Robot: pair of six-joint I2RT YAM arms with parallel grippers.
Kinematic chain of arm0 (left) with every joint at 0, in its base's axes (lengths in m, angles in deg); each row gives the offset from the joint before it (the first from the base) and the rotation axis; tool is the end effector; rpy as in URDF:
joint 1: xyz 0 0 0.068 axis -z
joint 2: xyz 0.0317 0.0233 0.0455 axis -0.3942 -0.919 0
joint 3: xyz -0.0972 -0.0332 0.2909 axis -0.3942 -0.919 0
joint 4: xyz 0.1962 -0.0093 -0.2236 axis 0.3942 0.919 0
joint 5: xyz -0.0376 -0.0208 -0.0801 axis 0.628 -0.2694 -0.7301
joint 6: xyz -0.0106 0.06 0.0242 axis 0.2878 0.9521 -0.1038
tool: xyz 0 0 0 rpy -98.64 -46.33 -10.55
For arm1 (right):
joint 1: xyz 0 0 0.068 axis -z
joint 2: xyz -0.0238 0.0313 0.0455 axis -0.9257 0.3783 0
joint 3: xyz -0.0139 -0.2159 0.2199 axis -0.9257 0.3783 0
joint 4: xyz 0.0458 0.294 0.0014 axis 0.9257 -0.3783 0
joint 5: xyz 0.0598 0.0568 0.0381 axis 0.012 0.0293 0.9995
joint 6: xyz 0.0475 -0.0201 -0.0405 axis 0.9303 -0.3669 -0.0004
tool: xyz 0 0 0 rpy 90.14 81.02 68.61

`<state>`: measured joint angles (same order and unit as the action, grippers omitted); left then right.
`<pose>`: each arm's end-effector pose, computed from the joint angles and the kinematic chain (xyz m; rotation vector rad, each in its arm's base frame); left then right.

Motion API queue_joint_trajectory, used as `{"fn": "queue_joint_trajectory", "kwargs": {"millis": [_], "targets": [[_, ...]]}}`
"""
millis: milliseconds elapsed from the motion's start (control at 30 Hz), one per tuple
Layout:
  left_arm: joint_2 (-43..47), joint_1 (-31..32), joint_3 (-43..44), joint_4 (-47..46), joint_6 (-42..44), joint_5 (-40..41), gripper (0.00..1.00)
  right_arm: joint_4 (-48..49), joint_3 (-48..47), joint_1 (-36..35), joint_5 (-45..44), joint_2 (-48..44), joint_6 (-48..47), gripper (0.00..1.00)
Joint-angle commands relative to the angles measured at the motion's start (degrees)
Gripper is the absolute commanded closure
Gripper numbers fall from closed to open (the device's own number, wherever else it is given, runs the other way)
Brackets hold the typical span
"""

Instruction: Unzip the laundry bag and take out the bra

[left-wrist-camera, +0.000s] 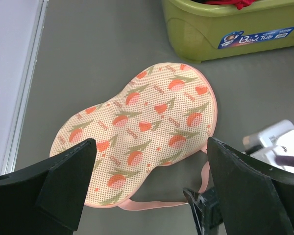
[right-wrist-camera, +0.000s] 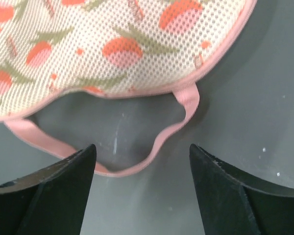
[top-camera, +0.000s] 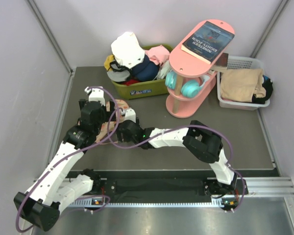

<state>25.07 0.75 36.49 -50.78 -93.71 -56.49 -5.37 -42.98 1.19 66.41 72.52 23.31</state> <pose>0.2114 -0.0704 0.3498 0.0053 1.9584 0.0710 0.2242 0.4674 0.1610 -0.4005 2.1737 0.5650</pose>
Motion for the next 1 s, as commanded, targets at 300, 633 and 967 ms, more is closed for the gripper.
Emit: {"fn": "queue_joint_trajectory", "kwargs": {"millis": [300, 633, 967], "targets": [[1.5, 0.0, -0.1, -2.1, -0.7, -1.3, 0.01, -8.9, -7.9, -0.1, -2.6, 5.3, 2.2, 0.45], [1.9, 0.0, -0.3, -2.2, -0.7, -1.2, 0.01, -10.4, -9.0, 1.3, 2.3, 6.2, 3.4, 0.87], [1.4, -0.1, -0.6, -2.3, -0.3, 0.1, 0.01, -9.9, 1.3, 5.0, 2.4, -5.0, 2.8, 1.00]]}}
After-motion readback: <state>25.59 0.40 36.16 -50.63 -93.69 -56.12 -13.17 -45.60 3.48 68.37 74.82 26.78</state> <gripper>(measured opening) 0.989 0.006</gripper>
